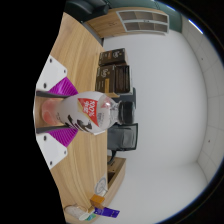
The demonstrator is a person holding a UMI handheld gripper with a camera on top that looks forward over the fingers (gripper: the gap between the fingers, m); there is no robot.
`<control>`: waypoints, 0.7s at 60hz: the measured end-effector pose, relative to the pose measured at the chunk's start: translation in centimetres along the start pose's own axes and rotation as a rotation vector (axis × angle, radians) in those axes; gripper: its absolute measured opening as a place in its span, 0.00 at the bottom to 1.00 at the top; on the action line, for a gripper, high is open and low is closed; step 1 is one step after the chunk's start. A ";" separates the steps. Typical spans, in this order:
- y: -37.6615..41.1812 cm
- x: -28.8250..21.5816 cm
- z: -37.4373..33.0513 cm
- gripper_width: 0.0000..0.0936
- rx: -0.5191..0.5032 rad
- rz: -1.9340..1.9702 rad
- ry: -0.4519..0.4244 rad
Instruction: Pour water
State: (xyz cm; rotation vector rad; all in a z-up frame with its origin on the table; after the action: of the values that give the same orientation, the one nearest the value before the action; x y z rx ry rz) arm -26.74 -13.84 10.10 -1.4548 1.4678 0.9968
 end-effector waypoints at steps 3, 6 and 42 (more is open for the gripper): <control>-0.1 0.1 -0.1 0.39 -0.004 0.001 0.002; -0.1 0.0 -0.4 0.33 -0.004 -0.003 0.008; -18.3 -14.7 -12.3 0.32 -0.526 1.095 -0.078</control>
State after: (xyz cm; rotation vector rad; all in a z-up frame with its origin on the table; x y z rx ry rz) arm -8.78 -20.62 28.40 -0.8146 2.0660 2.1878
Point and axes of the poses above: the point between the fingertips, and its own axes, seen from behind it with the camera up: y to the left, x down, z forward, the way the camera looks, the point moved 9 cm from there along -z, backward, against the way the camera looks, and after that the axes turned 1 degree about x, right-handed, at the moved point
